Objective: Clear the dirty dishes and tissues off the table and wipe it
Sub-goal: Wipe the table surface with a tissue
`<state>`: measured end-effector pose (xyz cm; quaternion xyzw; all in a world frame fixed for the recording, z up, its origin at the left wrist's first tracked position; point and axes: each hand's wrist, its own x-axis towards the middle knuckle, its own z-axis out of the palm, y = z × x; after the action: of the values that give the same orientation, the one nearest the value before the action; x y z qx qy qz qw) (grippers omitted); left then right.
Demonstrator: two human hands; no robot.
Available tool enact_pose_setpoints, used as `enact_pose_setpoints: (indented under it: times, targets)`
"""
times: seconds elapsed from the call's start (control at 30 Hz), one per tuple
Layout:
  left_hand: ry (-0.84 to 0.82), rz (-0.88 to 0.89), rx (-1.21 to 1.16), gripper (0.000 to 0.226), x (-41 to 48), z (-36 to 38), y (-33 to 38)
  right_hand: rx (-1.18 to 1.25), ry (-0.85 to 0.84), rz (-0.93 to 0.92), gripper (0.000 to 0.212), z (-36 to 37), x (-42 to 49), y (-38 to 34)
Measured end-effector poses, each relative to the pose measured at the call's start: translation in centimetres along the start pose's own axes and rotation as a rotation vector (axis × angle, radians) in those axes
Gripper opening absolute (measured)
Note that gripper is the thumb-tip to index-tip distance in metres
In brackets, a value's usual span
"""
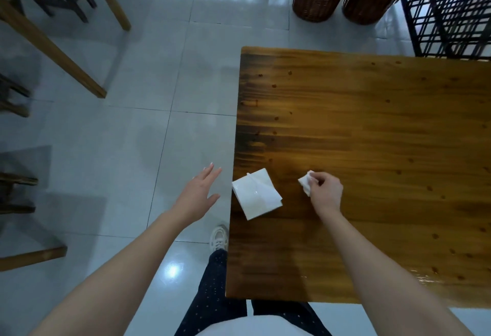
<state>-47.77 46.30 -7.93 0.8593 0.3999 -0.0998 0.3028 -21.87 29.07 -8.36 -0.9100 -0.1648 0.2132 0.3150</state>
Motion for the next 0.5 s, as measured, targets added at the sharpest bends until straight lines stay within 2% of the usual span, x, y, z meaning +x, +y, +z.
enact_pose_setpoints:
  times: [0.2, 0.3, 0.4, 0.5]
  targets:
    - [-0.038, 0.045, 0.003, 0.072, 2.2, -0.8, -0.7, -0.080, -0.240, -0.141, 0.021, 4.2, 1.0, -4.7]
    - [-0.045, 0.065, 0.004, 0.072, 3.3, -1.0, -1.2, -0.034, -0.187, -0.139, 0.021, 4.5, 2.9, -6.5]
    - [-0.044, 0.092, -0.016, 0.073, 4.3, -1.3, -1.7, 0.063, -0.078, -0.052, 0.022, 3.5, 5.3, -7.6]
    - [-0.047, 0.091, -0.024, 0.072, 5.1, -1.5, -1.8, 0.026, -0.174, -0.065, 0.021, 3.9, 4.9, -7.5]
